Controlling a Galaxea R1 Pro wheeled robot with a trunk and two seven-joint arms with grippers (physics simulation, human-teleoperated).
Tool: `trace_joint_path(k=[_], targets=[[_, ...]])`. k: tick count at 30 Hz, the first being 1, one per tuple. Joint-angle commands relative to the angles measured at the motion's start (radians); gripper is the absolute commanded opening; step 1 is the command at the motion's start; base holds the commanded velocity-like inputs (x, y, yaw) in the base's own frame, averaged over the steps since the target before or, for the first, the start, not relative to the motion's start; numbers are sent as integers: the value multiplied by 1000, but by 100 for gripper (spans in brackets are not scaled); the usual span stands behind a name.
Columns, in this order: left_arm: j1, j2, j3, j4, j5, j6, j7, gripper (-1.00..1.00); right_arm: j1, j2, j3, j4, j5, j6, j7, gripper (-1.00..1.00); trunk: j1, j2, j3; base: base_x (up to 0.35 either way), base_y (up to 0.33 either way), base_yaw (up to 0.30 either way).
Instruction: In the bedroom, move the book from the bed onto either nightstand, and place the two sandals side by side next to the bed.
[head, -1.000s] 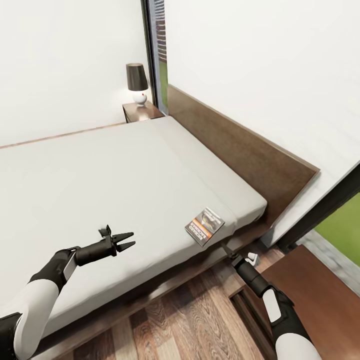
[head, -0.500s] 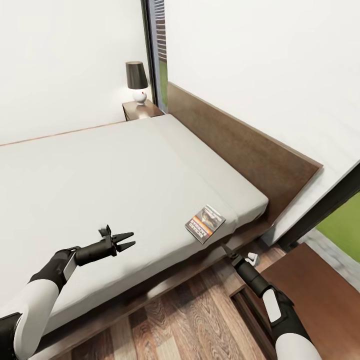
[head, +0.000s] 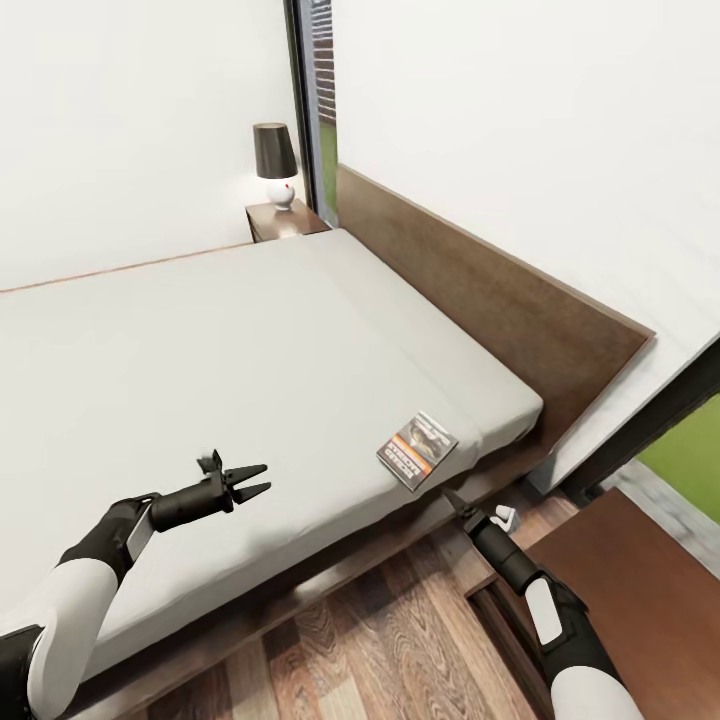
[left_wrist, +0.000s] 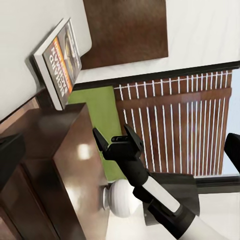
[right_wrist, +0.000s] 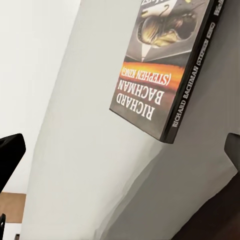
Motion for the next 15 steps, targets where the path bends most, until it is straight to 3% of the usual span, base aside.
trace_joint_path(k=[1, 8, 15], targets=[[0, 0, 1, 0, -1, 11, -4, 100, -1, 1, -4, -1, -3, 9, 4, 100, 0, 0, -1, 12, 26, 0], [0, 0, 1, 0, -1, 11, -4, 100, -1, 1, -4, -1, -4, 9, 4, 100, 0, 0, -1, 14, 7, 0], [0, 0, 1, 0, -1, 11, -4, 100, -1, 1, -4, -1, -4, 9, 4, 100, 0, 0, -1, 191, 86, 0]])
